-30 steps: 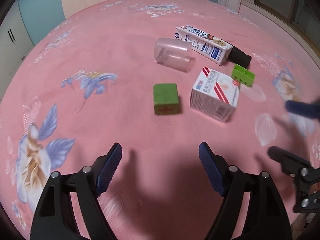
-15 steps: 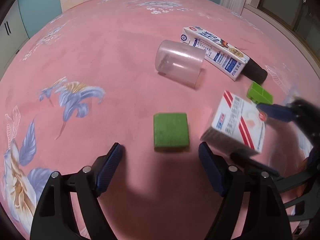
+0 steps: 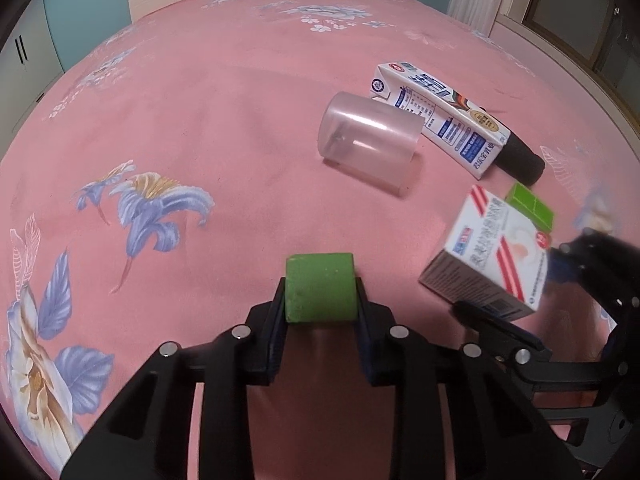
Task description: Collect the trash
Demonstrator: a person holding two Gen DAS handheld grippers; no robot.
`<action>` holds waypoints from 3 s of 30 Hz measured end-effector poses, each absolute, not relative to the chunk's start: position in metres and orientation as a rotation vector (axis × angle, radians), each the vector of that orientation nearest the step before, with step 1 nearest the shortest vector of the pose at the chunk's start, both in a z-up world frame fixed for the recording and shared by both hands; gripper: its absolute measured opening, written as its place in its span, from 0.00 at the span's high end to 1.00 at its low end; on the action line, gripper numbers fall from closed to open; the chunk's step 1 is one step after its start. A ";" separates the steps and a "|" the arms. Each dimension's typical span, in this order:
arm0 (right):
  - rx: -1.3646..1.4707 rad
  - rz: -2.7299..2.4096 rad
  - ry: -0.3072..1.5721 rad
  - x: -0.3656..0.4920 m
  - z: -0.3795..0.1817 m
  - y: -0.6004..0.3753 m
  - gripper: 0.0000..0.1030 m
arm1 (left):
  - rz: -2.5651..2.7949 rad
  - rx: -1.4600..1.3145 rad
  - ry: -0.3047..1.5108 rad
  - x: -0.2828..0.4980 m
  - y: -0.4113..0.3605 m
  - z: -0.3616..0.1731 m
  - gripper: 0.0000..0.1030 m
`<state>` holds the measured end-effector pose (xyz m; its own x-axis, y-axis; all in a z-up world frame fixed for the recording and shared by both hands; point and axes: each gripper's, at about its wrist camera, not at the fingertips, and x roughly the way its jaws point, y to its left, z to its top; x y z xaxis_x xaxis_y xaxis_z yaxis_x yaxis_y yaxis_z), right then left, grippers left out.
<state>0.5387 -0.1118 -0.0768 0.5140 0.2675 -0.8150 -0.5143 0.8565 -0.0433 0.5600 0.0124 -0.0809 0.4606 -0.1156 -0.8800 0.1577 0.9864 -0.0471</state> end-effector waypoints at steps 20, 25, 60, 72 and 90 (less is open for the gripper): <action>-0.297 0.409 0.832 0.459 0.015 -0.130 0.54 | -0.116 0.103 0.982 0.474 0.020 0.011 0.69; -0.309 0.399 0.786 0.425 0.051 -0.130 0.54 | -0.109 0.131 0.919 0.438 0.020 0.051 0.69; -0.370 0.338 0.603 0.208 0.178 -0.146 0.54 | -0.102 0.231 0.669 0.212 0.004 0.168 0.69; -0.367 0.339 0.644 0.179 0.156 -0.152 0.54 | -0.112 0.257 0.715 0.184 0.000 0.143 0.69; -0.336 0.369 0.780 0.156 0.082 -0.158 0.54 | -0.145 0.285 0.903 0.166 -0.007 0.046 0.69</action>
<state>0.1560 -0.1582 0.0819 0.6534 0.1969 -0.7310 -0.4406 0.8841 -0.1556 0.1657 -0.0068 0.0460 0.6131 -0.0051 -0.7900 0.2431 0.9527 0.1826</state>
